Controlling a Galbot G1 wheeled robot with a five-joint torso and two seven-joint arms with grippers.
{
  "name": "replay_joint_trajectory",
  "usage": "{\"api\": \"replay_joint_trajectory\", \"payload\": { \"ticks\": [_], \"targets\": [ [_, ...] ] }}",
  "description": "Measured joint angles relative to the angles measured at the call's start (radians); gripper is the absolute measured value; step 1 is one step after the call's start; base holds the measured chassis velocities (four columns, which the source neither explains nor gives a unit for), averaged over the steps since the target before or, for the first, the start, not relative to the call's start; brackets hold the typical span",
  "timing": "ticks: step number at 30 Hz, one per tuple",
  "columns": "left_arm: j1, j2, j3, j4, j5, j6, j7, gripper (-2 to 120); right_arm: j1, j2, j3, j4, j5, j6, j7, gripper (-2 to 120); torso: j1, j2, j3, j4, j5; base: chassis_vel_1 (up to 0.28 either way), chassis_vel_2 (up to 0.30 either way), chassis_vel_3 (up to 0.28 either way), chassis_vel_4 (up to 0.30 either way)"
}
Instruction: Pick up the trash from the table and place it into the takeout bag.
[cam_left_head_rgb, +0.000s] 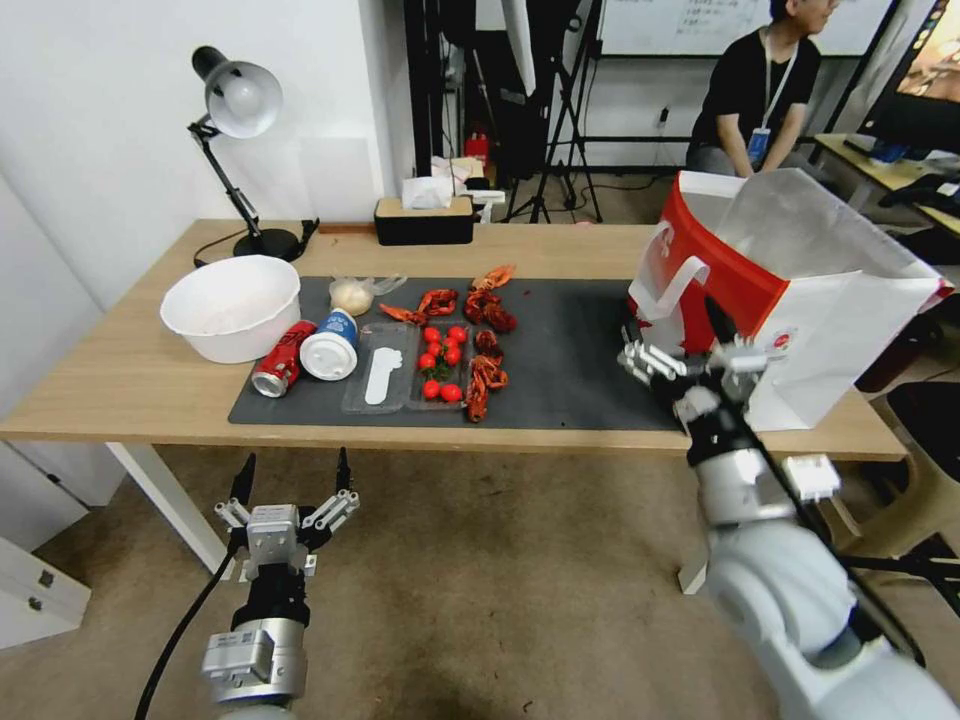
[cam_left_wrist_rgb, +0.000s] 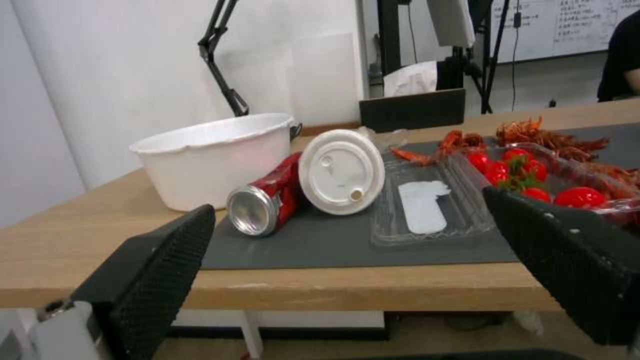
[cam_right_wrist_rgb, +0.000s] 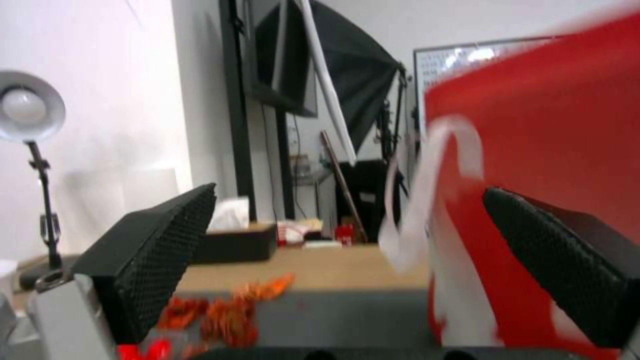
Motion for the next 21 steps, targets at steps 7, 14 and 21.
{"api": "replay_joint_trajectory", "payload": {
  "ticks": [7, 14, 21],
  "targets": [
    [0.003, 0.001, -0.003, 0.002, -0.001, -0.006, 0.000, 100, -0.144, 0.067, -0.001, -0.048, -0.069, 0.105, -0.030, 100, 0.000, 0.000, 0.000, -0.0001, 0.0001, 0.000, 0.000, 0.000, 0.000],
    [-0.001, 0.001, -0.001, 0.007, -0.003, -0.007, -0.001, 100, -0.187, 0.094, -0.006, -0.097, -0.080, 0.153, -0.040, 100, 0.000, 0.000, 0.000, 0.0000, 0.0001, 0.000, 0.000, 0.000, 0.000],
    [-0.007, 0.000, 0.002, 0.014, -0.003, -0.007, -0.001, 100, -0.197, 0.106, -0.013, -0.130, -0.079, 0.170, -0.049, 100, 0.000, 0.000, 0.000, 0.0000, 0.0002, 0.000, 0.000, 0.000, 0.000]
  ]
}}
